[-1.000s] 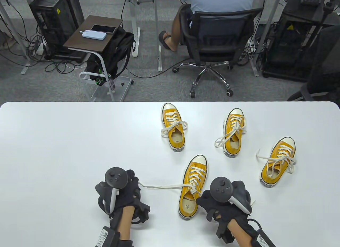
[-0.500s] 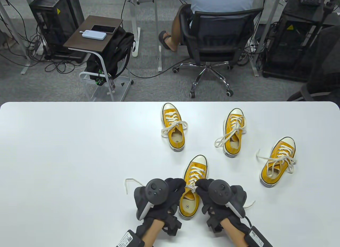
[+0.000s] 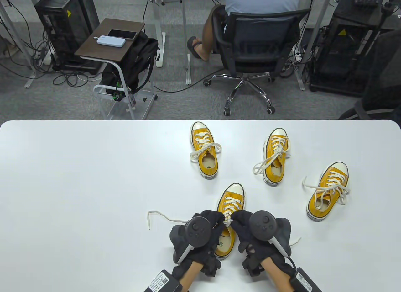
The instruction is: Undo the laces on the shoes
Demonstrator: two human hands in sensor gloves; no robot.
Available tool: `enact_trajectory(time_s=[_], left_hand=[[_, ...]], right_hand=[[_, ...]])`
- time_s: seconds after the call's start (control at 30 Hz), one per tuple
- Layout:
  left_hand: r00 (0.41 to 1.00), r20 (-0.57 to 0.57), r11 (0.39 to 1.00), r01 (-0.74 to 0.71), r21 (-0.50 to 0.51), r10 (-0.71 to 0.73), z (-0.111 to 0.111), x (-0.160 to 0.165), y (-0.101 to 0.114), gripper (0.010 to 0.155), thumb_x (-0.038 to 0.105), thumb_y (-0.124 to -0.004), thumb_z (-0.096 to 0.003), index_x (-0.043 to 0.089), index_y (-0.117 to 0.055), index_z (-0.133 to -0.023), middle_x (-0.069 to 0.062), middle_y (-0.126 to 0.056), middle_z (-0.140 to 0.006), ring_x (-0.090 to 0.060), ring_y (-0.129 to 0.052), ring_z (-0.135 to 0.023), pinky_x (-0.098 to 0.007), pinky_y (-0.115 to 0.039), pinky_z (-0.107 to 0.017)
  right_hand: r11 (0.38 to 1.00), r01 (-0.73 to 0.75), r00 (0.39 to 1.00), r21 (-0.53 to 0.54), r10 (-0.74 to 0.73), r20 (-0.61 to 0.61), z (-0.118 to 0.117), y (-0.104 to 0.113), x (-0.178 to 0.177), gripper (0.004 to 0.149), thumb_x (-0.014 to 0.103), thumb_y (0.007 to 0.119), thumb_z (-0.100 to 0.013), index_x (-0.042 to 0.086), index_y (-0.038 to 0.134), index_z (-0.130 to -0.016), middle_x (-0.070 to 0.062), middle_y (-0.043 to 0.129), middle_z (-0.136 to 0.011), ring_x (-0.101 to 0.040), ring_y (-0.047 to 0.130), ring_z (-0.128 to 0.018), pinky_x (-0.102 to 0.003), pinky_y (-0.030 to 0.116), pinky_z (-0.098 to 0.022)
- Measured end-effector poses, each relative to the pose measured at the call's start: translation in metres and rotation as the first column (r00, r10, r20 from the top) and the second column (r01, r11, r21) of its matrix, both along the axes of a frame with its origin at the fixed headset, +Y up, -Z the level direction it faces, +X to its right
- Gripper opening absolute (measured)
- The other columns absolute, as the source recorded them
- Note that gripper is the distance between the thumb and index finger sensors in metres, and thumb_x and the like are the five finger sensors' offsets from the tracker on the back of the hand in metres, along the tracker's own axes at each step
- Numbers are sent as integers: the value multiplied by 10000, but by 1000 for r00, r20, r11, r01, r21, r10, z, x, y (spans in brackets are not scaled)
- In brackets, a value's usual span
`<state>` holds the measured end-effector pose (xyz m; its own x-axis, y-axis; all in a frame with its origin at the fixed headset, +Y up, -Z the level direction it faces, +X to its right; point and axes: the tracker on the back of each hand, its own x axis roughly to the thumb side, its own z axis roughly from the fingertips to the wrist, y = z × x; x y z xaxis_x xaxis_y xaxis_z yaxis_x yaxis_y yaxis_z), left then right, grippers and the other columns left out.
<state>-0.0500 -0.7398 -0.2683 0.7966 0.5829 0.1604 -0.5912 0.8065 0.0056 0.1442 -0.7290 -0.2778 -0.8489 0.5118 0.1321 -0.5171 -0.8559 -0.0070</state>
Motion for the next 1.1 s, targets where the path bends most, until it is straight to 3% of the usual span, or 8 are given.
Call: enact_trajectory(time_s=[0.17,0.23,0.37,0.5,0.6,0.7,0.77,1.1], left_hand=[[998,53,1000,-14,-24,16,2,-2,5,375,410,-896,-425,337,-928,-792,-18,-987,-807,-344,-984,-675,-502,-819,-462],[998,65,995,2,-100,5,2,-4,6,363,434,-840,-459,347,-942,-797,-30,-976,-832,-359,-970,-695,-510,-809,-478],[999,-19,999,-34,-1,34,5,-8,9,379,441,-841,-452,316,-967,-788,-30,-1014,-767,-350,-1000,-623,-506,-825,-438],[999,48,999,-19,-47,21,7,-1,7,484,453,-910,-416,329,-881,-883,-22,-942,-865,-348,-959,-704,-524,-795,-493],[998,17,997,64,40,-65,10,9,8,504,474,-940,-389,337,-876,-870,-11,-941,-859,-344,-954,-709,-526,-791,-501],[992,-2,991,129,40,-129,10,17,5,465,486,-921,-398,349,-876,-840,3,-950,-842,-334,-962,-697,-521,-795,-498],[995,-24,994,96,55,-95,9,15,6,394,458,-897,-424,358,-905,-805,4,-973,-812,-337,-972,-672,-523,-799,-489],[975,-115,973,-203,-108,191,2,-5,-6,340,402,-875,-445,346,-967,-768,-6,-1017,-755,-344,-1005,-628,-509,-824,-451]], right_hand=[[1000,-4,1000,10,4,-3,0,1,1,380,336,856,-415,224,831,-777,-104,985,-697,-365,1005,-482,-563,822,-397],[1000,0,1000,-1,0,-12,0,0,1,379,329,855,-416,222,832,-778,-105,983,-695,-368,1001,-487,-565,819,-400],[1000,-5,999,-19,4,-38,2,2,1,378,329,862,-415,217,838,-775,-104,987,-683,-368,1003,-480,-566,820,-396],[1000,13,999,-25,-14,-45,3,3,0,380,325,864,-415,195,848,-772,-101,1002,-651,-365,1013,-449,-564,828,-377],[999,28,998,-39,-30,-55,3,3,0,378,335,866,-415,191,857,-765,-90,1014,-625,-356,1023,-426,-560,836,-362],[999,28,998,-46,-30,-54,3,3,0,378,333,869,-415,184,861,-763,-91,1017,-620,-358,1024,-422,-558,837,-357],[999,12,999,-44,-14,-51,3,3,1,380,334,871,-413,188,860,-763,-91,1015,-620,-357,1021,-425,-559,835,-360],[997,-64,994,-51,59,-93,4,1,-6,382,345,884,-407,203,870,-761,-93,1009,-631,-366,1012,-446,-565,825,-376]])
